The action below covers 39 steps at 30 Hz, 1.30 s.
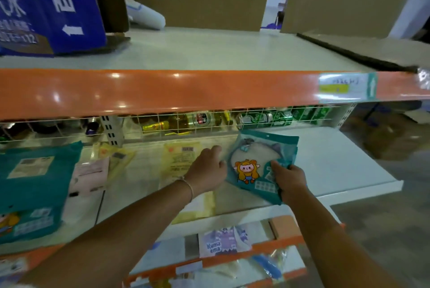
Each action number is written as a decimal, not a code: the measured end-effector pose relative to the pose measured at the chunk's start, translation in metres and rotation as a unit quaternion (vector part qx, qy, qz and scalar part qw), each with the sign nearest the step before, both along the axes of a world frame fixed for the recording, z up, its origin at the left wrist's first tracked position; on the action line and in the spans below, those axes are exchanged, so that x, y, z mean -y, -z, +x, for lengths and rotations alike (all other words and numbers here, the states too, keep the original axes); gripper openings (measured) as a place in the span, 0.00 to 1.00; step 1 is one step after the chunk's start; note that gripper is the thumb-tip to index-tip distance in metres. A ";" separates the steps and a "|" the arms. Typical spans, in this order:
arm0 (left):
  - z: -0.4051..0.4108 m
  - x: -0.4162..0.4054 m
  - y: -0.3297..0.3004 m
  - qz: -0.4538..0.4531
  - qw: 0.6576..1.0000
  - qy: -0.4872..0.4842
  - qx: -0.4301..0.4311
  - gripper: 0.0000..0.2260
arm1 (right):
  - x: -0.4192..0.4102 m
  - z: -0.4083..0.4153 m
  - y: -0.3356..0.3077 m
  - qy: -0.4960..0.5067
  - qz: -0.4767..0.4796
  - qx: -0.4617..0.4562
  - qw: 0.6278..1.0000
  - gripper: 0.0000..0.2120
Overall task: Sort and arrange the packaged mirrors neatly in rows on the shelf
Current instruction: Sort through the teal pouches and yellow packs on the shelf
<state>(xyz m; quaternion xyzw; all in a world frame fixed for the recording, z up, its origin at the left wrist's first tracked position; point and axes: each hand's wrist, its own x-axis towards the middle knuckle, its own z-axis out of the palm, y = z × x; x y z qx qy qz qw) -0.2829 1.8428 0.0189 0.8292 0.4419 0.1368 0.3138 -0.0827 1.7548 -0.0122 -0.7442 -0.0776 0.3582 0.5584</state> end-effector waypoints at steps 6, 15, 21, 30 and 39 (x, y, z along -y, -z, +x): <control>0.018 0.005 0.000 0.011 0.999 0.020 -0.025 0.21 | 0.007 0.016 0.003 -0.013 -0.026 0.014 0.999 0.11; 0.018 0.003 -0.001 0.045 0.998 0.024 -0.034 0.20 | -0.003 0.021 -0.004 -0.055 -0.193 0.324 0.924 0.20; -0.006 -0.003 0.005 0.049 0.998 -0.006 -0.037 0.20 | -0.026 -0.015 -0.009 -0.115 -0.139 0.436 0.882 0.25; -0.119 -0.027 0.000 0.031 0.993 -0.110 -0.017 0.20 | -0.078 -0.137 -0.023 -0.239 -0.004 0.453 0.859 0.21; -0.269 -0.040 0.001 0.048 0.976 -0.212 -0.020 0.12 | -0.118 -0.276 -0.024 -0.337 0.059 0.412 0.845 0.21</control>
